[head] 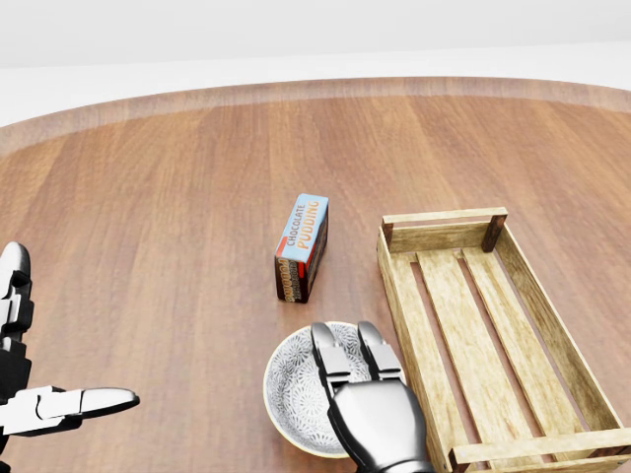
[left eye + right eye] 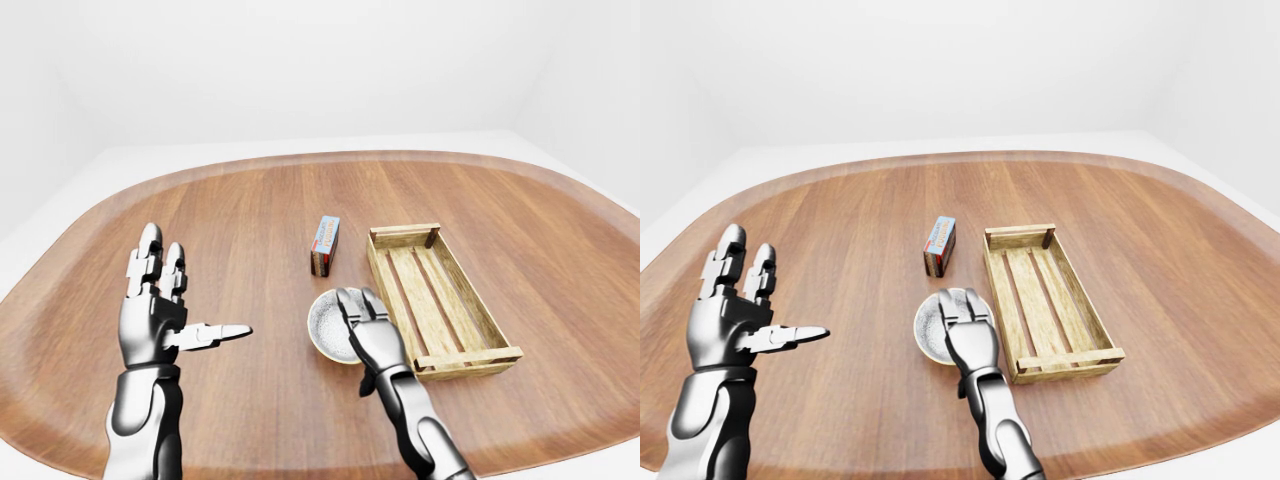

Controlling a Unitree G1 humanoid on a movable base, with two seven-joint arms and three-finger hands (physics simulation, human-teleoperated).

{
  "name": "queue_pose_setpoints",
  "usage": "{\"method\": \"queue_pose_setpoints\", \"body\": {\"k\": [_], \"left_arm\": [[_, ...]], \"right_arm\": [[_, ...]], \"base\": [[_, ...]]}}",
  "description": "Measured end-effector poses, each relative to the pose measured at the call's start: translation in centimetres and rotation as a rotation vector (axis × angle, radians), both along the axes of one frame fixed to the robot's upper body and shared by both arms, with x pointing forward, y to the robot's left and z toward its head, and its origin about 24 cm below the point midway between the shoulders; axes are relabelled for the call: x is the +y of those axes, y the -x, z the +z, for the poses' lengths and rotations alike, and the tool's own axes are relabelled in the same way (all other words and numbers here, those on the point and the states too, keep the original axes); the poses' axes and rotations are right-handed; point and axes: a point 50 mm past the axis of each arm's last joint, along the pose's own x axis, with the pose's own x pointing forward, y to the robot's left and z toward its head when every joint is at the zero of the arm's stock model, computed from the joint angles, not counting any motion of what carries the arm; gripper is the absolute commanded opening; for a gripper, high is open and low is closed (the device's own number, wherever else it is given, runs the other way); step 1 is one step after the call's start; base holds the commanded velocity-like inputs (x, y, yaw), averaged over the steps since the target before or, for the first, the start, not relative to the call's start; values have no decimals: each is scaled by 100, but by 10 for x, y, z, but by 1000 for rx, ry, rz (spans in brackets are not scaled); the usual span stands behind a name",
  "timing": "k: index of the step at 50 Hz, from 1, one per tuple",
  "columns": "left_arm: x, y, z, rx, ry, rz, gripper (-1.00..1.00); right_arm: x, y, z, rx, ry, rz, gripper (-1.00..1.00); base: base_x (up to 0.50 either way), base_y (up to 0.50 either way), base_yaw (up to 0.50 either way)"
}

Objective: Pick up the bowl on the left and put it in the tray.

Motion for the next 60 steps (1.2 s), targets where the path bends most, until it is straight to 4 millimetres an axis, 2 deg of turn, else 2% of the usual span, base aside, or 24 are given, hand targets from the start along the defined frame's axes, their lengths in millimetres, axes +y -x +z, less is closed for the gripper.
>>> {"method": "queue_pose_setpoints", "body": {"k": [31, 60], "left_arm": [[1, 0, 1, -4, 0, 6, 100], [2, 1, 2, -10, -2, 7, 100]], "right_arm": [[7, -6, -11, 25, 69, 27, 100], [11, -5, -31, 70, 120, 46, 100]], "base": [[0, 0, 0], [0, 0, 0]]}}
